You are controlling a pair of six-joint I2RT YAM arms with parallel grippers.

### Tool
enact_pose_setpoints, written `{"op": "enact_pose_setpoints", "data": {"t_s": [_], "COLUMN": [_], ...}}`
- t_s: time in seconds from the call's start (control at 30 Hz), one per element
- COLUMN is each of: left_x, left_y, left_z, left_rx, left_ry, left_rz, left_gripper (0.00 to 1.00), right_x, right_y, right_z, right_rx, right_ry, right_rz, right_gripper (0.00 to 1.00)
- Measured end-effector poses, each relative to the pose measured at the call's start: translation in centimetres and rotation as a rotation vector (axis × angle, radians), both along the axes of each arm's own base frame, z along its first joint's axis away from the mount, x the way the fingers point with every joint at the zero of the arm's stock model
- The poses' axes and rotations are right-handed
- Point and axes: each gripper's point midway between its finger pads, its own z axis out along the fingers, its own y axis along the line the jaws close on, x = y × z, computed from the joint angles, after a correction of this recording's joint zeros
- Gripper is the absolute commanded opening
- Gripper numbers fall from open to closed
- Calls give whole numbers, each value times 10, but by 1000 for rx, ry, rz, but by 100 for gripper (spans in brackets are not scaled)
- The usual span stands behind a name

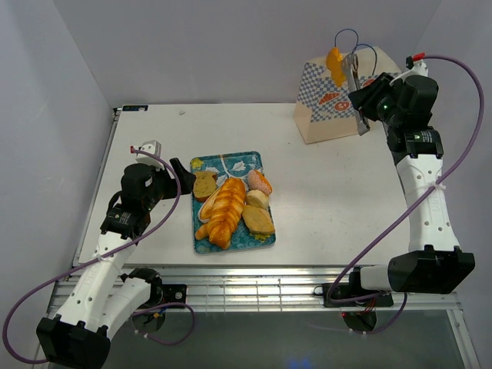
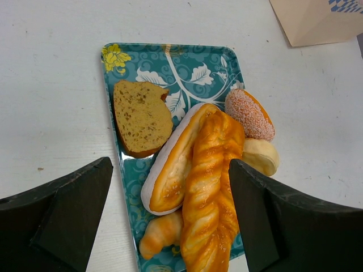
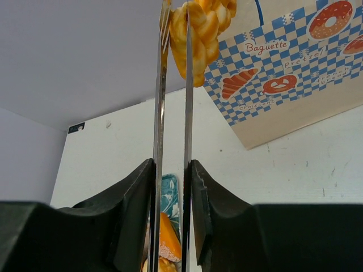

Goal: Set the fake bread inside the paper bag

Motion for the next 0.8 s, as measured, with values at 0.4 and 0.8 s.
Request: {"op": "enact_pose_setpoints", "data": {"t_s": [0.4,0.8], "left_x": [0,0], "left_y": [-1,-1], "left_z": [0,1], "left_rx": [-4,-6], "left_ry": [0,0], "left_rz": [-4,-6], "left_gripper": [94,94], "right_x": [8,11], "right_y": [-7,-6], "right_z": [10,17], "right_rx": [38,48], "right_ry": [-9,-19], "right_rz": [29,42], "right_gripper": [45,45]}}
